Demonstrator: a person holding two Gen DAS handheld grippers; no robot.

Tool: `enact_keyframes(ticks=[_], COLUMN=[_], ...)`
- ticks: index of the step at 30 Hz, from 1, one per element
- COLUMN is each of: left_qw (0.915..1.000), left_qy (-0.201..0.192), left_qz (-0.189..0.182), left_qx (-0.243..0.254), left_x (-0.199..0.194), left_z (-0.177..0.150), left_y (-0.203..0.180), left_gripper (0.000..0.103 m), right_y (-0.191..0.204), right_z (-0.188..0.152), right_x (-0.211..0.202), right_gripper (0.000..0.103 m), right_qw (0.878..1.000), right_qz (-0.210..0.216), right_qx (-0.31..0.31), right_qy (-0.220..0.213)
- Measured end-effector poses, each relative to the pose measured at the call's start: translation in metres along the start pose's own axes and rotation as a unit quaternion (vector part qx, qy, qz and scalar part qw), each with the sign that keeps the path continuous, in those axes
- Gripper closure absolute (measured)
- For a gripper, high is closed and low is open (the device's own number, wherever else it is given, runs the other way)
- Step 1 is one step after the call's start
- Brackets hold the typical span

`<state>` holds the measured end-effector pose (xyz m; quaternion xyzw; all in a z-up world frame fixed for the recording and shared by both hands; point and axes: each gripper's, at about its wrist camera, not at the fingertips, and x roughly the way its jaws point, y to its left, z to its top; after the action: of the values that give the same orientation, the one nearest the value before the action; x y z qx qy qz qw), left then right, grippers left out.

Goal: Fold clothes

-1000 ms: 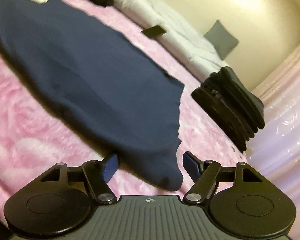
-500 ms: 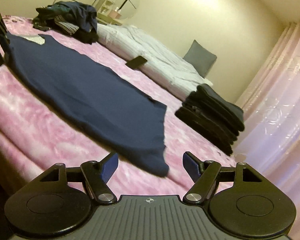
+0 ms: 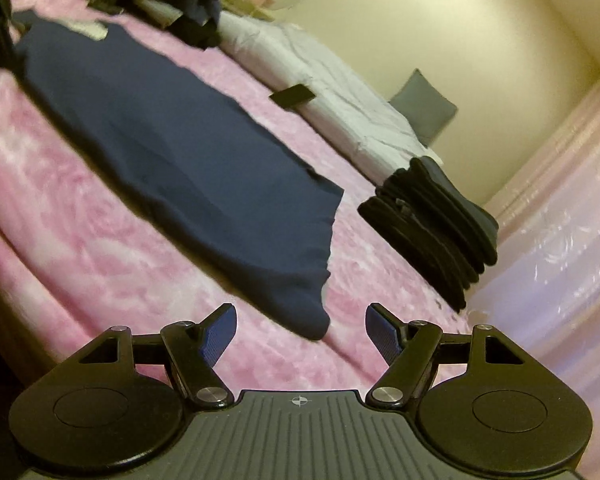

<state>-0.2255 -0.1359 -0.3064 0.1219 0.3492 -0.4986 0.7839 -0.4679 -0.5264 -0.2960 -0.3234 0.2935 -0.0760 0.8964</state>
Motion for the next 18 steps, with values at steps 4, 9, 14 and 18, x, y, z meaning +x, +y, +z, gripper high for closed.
enact_keyframes(ticks=[4,9,14,18], left_qw=[0.9979,0.9703,0.9304,0.8952], left_qy=[0.013,-0.001,0.044,0.078], left_qz=[0.050,0.139,0.151,0.181], left_qx=[0.039,0.198,0.331,0.400], left_x=[-0.020,-0.021,0.027,0.050], left_z=[-0.007,-0.008,-0.006,-0.007], left_y=[-0.007,-0.050,-0.084,-0.092], left_gripper=[0.094,0.071,0.069,0.086], right_y=[-0.012,-0.016,-0.015,-0.011], right_z=[-0.007,-0.011,-0.013,-0.017], right_x=[0.015,0.031,0.041,0.049], right_gripper=[0.030,0.030,0.030,0.030], right_qw=[1.000,1.000,0.999,0.992], right_qz=[0.006,0.021,0.035,0.027], right_qx=[-0.004,-0.011,-0.040,-0.126], right_qy=[0.002,-0.001,-0.004,-0.003])
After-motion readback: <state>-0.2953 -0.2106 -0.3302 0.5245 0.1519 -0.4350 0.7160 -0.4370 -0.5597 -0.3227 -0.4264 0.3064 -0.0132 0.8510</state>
